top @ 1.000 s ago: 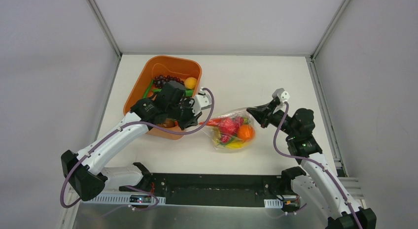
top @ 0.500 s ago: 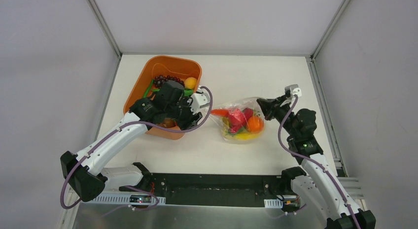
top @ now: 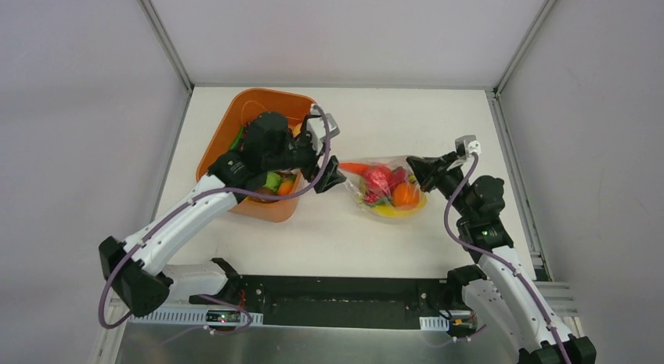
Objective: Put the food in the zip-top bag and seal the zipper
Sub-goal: Place the zipper food storage bag at the center of the board.
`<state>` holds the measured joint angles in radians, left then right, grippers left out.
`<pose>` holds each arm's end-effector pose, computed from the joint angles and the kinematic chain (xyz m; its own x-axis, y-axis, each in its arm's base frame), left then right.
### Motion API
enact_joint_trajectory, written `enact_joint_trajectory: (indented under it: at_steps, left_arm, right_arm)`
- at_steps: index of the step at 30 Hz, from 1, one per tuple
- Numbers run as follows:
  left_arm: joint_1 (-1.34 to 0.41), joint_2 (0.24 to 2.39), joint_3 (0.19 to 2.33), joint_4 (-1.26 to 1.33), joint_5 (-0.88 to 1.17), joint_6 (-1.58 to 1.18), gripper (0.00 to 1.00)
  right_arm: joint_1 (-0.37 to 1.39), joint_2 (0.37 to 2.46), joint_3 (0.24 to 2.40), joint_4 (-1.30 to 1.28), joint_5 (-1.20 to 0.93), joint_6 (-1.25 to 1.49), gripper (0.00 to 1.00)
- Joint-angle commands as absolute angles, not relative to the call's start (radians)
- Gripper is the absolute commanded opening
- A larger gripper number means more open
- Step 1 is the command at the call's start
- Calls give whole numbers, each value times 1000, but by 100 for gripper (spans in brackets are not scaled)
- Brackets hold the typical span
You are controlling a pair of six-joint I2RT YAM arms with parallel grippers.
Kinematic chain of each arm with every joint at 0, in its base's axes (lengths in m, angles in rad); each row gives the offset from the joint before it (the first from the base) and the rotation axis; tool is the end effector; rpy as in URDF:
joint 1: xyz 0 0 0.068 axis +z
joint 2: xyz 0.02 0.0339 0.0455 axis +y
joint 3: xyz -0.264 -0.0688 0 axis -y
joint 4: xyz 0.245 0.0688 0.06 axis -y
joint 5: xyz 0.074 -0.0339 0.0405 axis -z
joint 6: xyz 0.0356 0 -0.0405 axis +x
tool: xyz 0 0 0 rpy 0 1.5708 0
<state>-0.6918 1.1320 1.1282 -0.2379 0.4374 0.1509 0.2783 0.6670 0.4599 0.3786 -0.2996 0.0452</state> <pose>0.1877 -0.1751 0.3861 -0.0478 0.2164 -0.9751 0.9121 0.4073 0.0457 0.1616 0.0571 0.3036 0.1394 0.0847 -0.9866 -0.5490 0.8358 -0.0058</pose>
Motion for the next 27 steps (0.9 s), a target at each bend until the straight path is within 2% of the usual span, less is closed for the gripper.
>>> enact_joint_trajectory:
  at_steps: [1, 3, 6, 10, 13, 18, 27]
  left_arm:
    - [-681, 1286, 1287, -180, 557, 93, 99]
    - [-681, 1341, 1348, -188, 587, 68, 99]
    - [-681, 1364, 1378, -174, 610, 24, 99]
    - [-681, 1295, 1295, -98, 536, 3, 99]
    - [-680, 1228, 1236, -90, 459, 3, 99]
    - [-680, 1124, 1143, -88, 336, 21, 99]
    - [-677, 1031, 1053, -97, 207, 60, 99]
  right_arm:
    - [279, 638, 489, 476, -539, 55, 0]
    - [280, 640, 503, 462, -534, 61, 0]
    - [278, 672, 554, 412, -410, 48, 0]
    - [275, 783, 709, 338, -200, 8, 0]
    - [268, 870, 840, 295, -173, -41, 0]
    - [267, 940, 914, 287, -304, -39, 0]
    - [297, 811, 668, 157, -628, 55, 0]
